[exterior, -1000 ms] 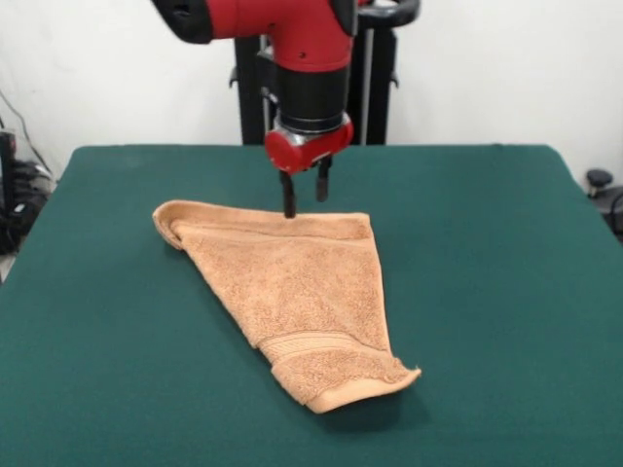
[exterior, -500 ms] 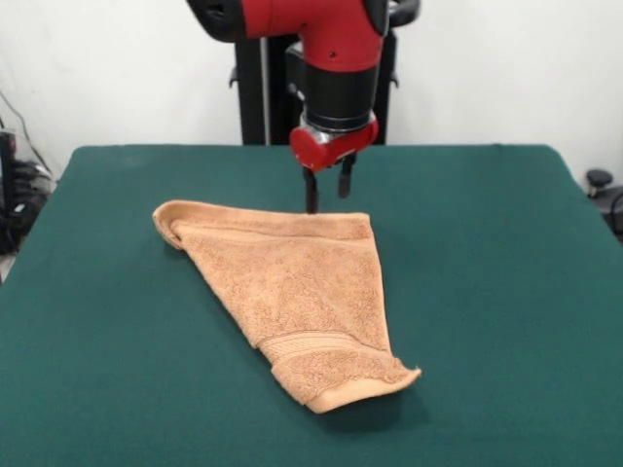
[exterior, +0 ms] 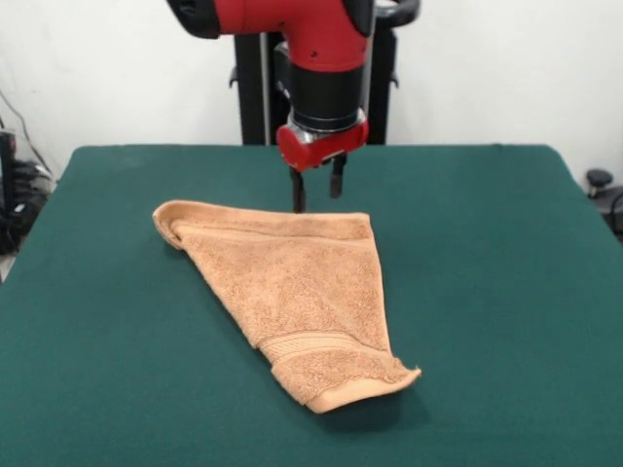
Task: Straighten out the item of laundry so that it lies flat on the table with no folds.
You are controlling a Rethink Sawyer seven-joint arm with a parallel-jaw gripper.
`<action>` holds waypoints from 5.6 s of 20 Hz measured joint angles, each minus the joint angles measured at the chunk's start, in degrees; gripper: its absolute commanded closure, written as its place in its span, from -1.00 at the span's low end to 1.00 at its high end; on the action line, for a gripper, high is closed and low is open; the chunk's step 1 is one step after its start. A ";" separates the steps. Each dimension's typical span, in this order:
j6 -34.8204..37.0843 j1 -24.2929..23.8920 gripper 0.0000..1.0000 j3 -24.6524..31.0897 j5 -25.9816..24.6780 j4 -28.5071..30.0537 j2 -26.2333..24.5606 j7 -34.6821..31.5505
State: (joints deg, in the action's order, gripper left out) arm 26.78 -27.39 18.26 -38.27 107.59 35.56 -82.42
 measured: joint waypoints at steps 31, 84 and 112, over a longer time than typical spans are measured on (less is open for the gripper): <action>6.10 5.10 -1.00 -2.97 15.94 -14.20 -0.07 0.00; 20.67 16.03 -1.00 -7.95 24.40 -44.11 -5.54 0.00; 5.09 7.79 -1.00 -7.68 24.17 -35.94 -10.22 0.00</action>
State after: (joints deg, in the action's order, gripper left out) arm 31.87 -19.60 10.58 -14.10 71.66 25.34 -82.42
